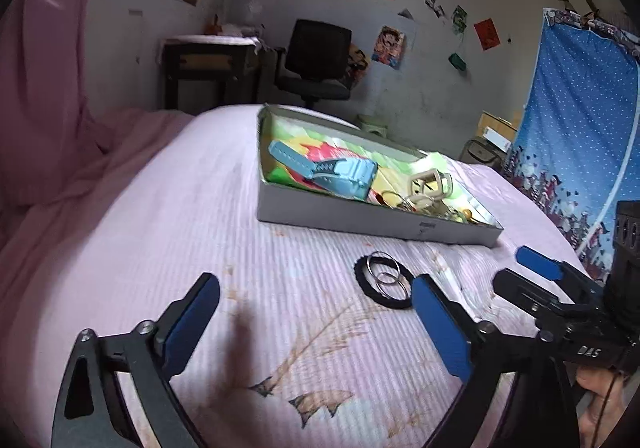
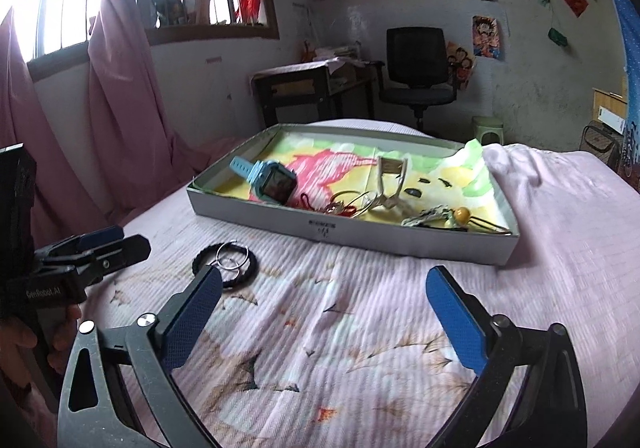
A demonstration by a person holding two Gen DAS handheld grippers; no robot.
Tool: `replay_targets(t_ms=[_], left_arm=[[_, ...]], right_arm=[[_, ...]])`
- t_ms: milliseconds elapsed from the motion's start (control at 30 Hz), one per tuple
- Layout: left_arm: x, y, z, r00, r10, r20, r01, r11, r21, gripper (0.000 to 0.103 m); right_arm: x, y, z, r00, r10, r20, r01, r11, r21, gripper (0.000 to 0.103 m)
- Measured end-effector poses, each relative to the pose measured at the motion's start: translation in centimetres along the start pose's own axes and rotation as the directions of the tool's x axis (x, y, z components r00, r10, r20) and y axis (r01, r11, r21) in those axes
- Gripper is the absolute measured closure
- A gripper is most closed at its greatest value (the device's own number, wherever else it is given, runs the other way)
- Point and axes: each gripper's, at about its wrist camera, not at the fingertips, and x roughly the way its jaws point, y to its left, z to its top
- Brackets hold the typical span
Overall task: Organize jewelry
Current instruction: 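Reach the left tool to the black hair tie and grasp it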
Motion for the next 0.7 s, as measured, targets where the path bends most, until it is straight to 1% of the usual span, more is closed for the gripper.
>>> replay_targets(t_ms=[33, 67, 100, 167, 200, 233, 267, 300, 333, 367, 400, 433, 500, 533, 567, 600, 700], left_arm=[[0.4, 0.0, 0.0, 1.0, -0.011, -0.015, 0.011, 1.0, 0.0, 0.016], [0.7, -0.1, 0.0, 0.999, -0.019, -0.027, 0.019, 1.0, 0.001, 0.02], [1.0, -0.1, 0.0, 0.999, -0.028, -0.039, 0.028, 1.0, 0.002, 0.021], [1.6, -0.4, 0.1, 0.997, -0.048, -0.062, 0.048, 0.999, 0.005, 0.029], [1.8, -0.4, 0.1, 0.996, -0.056, -0.07, 0.056, 0.998, 0.007, 0.031], [2.0, -0.6, 0.2, 0.995, -0.065, -0.079, 0.066, 0.998, 0.01, 0.035], [2.2, -0.7, 0.3, 0.994, -0.073, -0.087, 0.074, 0.997, 0.012, 0.04], [2.6, -0.9, 0.4, 0.992, -0.084, -0.099, 0.086, 0.996, 0.015, 0.042], [2.8, -0.9, 0.4, 0.99, -0.091, -0.108, 0.093, 0.995, 0.017, 0.048], [3.0, -1.0, 0.4, 0.988, -0.097, -0.119, 0.1, 0.995, 0.018, 0.052], [3.4, -1.1, 0.4, 0.986, -0.105, -0.132, 0.108, 0.994, 0.016, 0.054], [3.6, -1.1, 0.5, 0.984, -0.109, -0.139, 0.112, 0.994, 0.014, 0.057], [4.1, -1.0, 0.7, 0.981, -0.121, -0.152, 0.122, 0.993, -0.001, 0.062], [4.2, -0.9, 0.8, 0.98, -0.127, -0.156, 0.127, 0.992, -0.01, 0.067], [4.4, -0.9, 0.8, 0.978, -0.132, -0.161, 0.13, 0.991, -0.02, 0.071], [4.7, -0.7, 0.9, 0.976, -0.136, -0.167, 0.132, 0.991, -0.035, 0.073], [5.3, -0.6, 0.8, 0.973, -0.141, -0.182, 0.133, 0.99, -0.051, 0.084]], right_arm=[[0.2, 0.1, 0.0, 1.0, 0.002, -0.006, -0.002, 1.0, -0.003, 0.015], [0.4, 0.2, 0.0, 1.0, 0.005, -0.012, -0.005, 1.0, -0.005, 0.018], [0.6, 0.2, 0.0, 1.0, 0.009, -0.018, -0.009, 1.0, -0.005, 0.023], [1.1, 0.3, 0.1, 0.999, 0.021, -0.031, -0.021, 1.0, -0.008, 0.028], [1.4, 0.4, 0.2, 0.999, 0.029, -0.038, -0.029, 1.0, -0.01, 0.033], [1.7, 0.6, 0.3, 0.998, 0.036, -0.045, -0.037, 0.999, -0.014, 0.038], [2.1, 0.7, 0.4, 0.998, 0.044, -0.053, -0.045, 0.999, -0.018, 0.041], [2.4, 0.9, 0.5, 0.997, 0.052, -0.06, -0.054, 0.998, -0.022, 0.047], [2.7, 1.0, 0.6, 0.996, 0.061, -0.066, -0.063, 0.998, -0.026, 0.054], [3.0, 1.2, 0.7, 0.995, 0.07, -0.073, -0.072, 0.997, -0.031, 0.057], [3.4, 1.4, 0.8, 0.994, 0.079, -0.081, -0.082, 0.996, -0.035, 0.063], [3.7, 1.5, 0.9, 0.992, 0.086, -0.087, -0.09, 0.995, -0.038, 0.068], [4.3, 1.8, 1.0, 0.99, 0.102, -0.102, -0.107, 0.993, -0.045, 0.072], [4.5, 1.9, 0.9, 0.988, 0.108, -0.109, -0.114, 0.992, -0.047, 0.075], [4.8, 2.0, 0.9, 0.986, 0.116, -0.118, -0.122, 0.991, -0.047, 0.077], [4.9, 2.1, 0.8, 0.985, 0.12, -0.124, -0.126, 0.991, -0.045, 0.078], [5.5, 1.8, 0.5, 0.981, 0.136, -0.141, -0.141, 0.99, -0.025, 0.079]])
